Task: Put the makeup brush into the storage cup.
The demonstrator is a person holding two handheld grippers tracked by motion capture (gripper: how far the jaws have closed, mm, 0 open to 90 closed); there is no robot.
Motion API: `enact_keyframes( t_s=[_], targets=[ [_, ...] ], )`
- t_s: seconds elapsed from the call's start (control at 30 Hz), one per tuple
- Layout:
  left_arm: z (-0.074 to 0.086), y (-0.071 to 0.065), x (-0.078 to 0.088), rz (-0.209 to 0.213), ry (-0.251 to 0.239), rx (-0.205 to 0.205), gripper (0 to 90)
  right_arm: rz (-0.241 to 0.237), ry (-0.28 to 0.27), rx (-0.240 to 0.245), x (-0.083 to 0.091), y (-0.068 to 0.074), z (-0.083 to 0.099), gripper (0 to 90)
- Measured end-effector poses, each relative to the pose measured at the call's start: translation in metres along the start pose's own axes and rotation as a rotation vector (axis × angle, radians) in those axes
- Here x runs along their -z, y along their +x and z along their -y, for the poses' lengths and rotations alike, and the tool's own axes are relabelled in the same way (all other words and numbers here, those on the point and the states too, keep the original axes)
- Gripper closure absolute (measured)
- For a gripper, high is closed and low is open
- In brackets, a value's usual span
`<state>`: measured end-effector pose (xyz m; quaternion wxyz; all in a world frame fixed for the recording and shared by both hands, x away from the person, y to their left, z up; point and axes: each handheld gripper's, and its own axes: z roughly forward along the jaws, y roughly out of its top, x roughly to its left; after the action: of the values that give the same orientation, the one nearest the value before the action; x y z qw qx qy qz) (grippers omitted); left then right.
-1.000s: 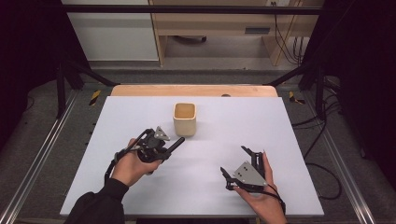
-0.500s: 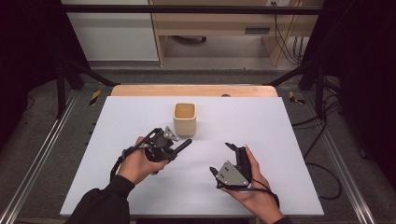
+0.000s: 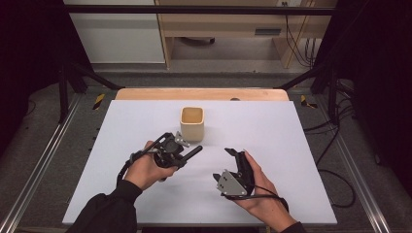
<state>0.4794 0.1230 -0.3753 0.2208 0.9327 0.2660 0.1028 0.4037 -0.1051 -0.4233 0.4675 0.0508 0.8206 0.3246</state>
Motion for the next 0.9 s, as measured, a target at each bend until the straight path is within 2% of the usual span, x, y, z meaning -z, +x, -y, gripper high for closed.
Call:
enact_keyframes(
  t_s=[0.27,0.57,0.7,0.77,0.8,0.83,0.9],
  targets=[
    [0.0,0.001,-0.001,0.008,0.022,-0.012,73.6,-0.011,-0.012,0.033,-0.005,0.004,-0.009,11.9],
    [-0.001,0.0,-0.001,0.018,0.032,-0.017,73.7,-0.021,-0.02,0.102,-0.011,0.01,-0.02,15.0],
    [-0.002,-0.001,-0.002,0.021,0.037,-0.023,73.6,-0.017,-0.024,0.105,-0.015,0.011,-0.025,17.0],
    [-0.003,-0.002,-0.002,0.024,0.039,-0.027,73.6,-0.023,-0.026,0.119,-0.019,0.012,-0.027,18.7],
    [-0.003,-0.002,-0.002,0.026,0.039,-0.028,73.7,-0.029,-0.027,0.145,-0.021,0.012,-0.029,19.4],
    [-0.003,-0.002,-0.002,0.026,0.04,-0.031,73.7,-0.026,-0.026,0.14,-0.023,0.014,-0.03,20.0],
    [-0.004,-0.003,-0.001,0.026,0.041,-0.034,73.7,-0.034,-0.017,0.164,-0.026,0.015,-0.033,21.7]
  ],
)
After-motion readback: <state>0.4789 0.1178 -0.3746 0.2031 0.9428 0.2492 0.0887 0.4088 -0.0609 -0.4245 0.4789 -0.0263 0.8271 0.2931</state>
